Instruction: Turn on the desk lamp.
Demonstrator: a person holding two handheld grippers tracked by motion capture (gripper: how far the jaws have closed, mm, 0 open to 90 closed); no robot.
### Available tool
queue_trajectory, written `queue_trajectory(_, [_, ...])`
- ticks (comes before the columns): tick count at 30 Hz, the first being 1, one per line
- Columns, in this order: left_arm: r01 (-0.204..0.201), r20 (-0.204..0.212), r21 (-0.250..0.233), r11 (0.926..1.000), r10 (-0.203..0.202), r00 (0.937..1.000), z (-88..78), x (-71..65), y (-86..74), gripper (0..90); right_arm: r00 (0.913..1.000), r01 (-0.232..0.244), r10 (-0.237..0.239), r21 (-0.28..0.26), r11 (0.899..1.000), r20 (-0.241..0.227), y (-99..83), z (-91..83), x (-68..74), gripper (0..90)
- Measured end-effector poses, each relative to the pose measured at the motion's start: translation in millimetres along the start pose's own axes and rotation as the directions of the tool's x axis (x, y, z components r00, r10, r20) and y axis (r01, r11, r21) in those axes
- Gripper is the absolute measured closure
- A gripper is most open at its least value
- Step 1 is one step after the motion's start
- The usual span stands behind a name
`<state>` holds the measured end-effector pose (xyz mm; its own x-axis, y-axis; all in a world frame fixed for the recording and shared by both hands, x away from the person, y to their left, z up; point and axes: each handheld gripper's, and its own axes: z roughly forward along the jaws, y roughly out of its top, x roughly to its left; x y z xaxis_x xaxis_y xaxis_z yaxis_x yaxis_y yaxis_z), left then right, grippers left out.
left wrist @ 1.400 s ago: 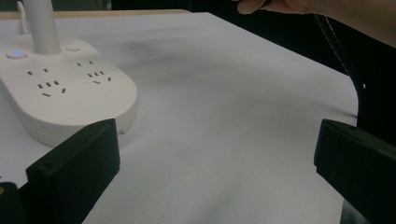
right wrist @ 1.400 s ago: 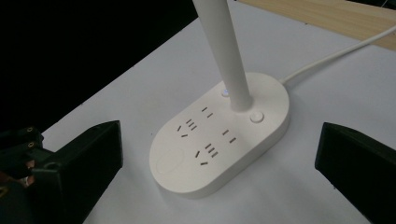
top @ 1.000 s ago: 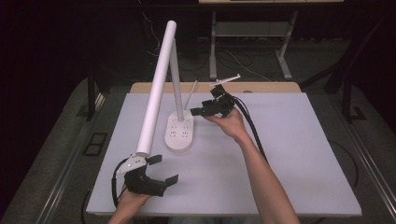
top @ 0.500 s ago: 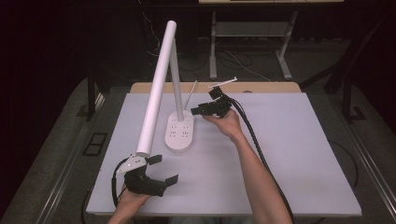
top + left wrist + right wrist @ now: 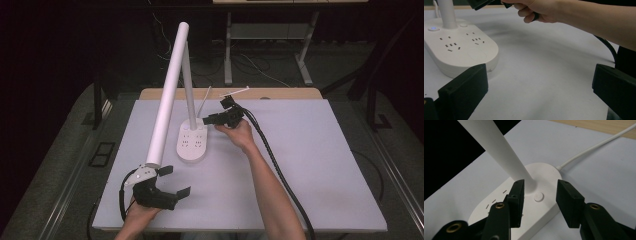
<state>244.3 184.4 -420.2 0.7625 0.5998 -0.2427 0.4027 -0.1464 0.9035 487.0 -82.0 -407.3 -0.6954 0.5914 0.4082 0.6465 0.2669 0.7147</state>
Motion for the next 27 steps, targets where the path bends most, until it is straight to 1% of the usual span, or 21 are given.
queue_trajectory(1, [0.000,0.000,0.000,1.0000,0.000,1.0000,0.0,-0.1,0.0,0.0,1.0000,0.000,0.000,-0.002,1.000,0.000,-0.5,1.7,-0.5,59.6])
queue_trajectory(2, [0.000,0.000,0.000,1.0000,0.000,1.0000,0.0,-0.1,0.0,0.0,0.9999,-0.010,0.010,0.001,1.000,0.002,-1.0,3.4,-0.3,60.9])
queue_trajectory(3, [0.000,0.000,0.000,1.0000,0.000,1.0000,0.0,-0.1,0.0,0.0,0.9999,-0.014,0.014,0.005,1.000,0.001,-1.7,6.8,-0.8,63.8])
queue_trajectory(5, [0.000,0.001,0.000,1.0000,0.000,1.0000,-0.1,0.1,0.0,0.0,0.9999,-0.013,0.013,0.010,1.000,-0.001,-1.9,8.1,-1.1,65.2])
queue_trajectory(6, [0.000,0.001,0.000,1.0000,0.000,1.0000,-0.2,0.2,0.0,0.0,0.9999,-0.014,0.014,0.010,1.000,-0.005,-2.2,11.4,-1.2,68.5])
queue_trajectory(7, [0.001,0.001,-0.001,1.0000,-0.001,1.0000,-0.2,0.2,0.0,0.0,0.9999,-0.014,0.014,0.010,1.000,-0.005,-2.2,11.4,-1.2,68.5])
queue_trajectory(9, [0.000,0.001,-0.002,1.0000,0.000,1.0000,-0.3,0.5,0.0,0.0,1.0000,-0.010,0.010,0.011,1.000,-0.002,-2.1,14.6,-1.1,71.5])
queue_trajectory(12, [0.000,0.002,-0.002,1.0000,0.000,1.0000,-0.4,0.6,0.1,0.0,0.9998,-0.019,0.019,0.013,1.000,-0.004,-0.8,19.4,0.7,75.8])
queue_trajectory(15, [0.001,0.003,-0.004,1.0000,-0.001,1.0000,-0.5,0.6,0.1,0.0,1.0000,-0.005,0.006,0.027,1.000,-0.008,0.2,25.1,2.8,80.6])
queue_trajectory(16, [0.001,0.003,-0.004,1.0000,-0.001,1.0000,-0.6,0.5,0.1,0.0,1.0000,0.001,0.000,0.030,1.000,-0.007,0.4,29.3,3.9,84.3])
queue_trajectory(17, [0.003,0.004,-0.003,1.0000,-0.003,1.0000,-0.6,0.4,0.0,0.0,1.0000,0.000,0.000,0.033,0.999,-0.008,0.3,30.9,3.9,86.0])
queue_trajectory(18, [0.004,0.004,-0.005,1.0000,-0.004,1.0000,-0.6,0.3,0.0,0.0,1.0000,0.000,0.000,0.033,0.999,-0.008,0.3,30.9,3.9,86.0])
queue_trajectory(20, [0.005,0.004,-0.007,1.0000,-0.005,1.0000,-0.8,0.2,0.1,0.0,1.0000,-0.003,0.004,0.038,0.999,-0.006,-0.3,34.5,4.0,88.8])
queue_trajectory(21, [0.005,0.005,-0.008,1.0000,-0.005,1.0000,-0.8,0.2,0.1,0.0,1.0000,-0.003,0.004,0.049,0.999,-0.004,-0.4,35.4,3.6,89.3])
queue_trajectory(23, [0.004,0.005,-0.007,1.0000,-0.004,1.0000,-0.9,0.2,0.1,0.0,1.0000,-0.006,0.006,0.054,0.998,0.005,-1.9,39.4,2.7,89.3])
queue_trajectory(27, [0.004,0.005,-0.007,1.0000,-0.004,1.0000,-1.0,0.2,0.1,0.0,0.9999,-0.016,0.016,0.042,0.999,-0.004,-4.1,41.5,1.5,89.4])
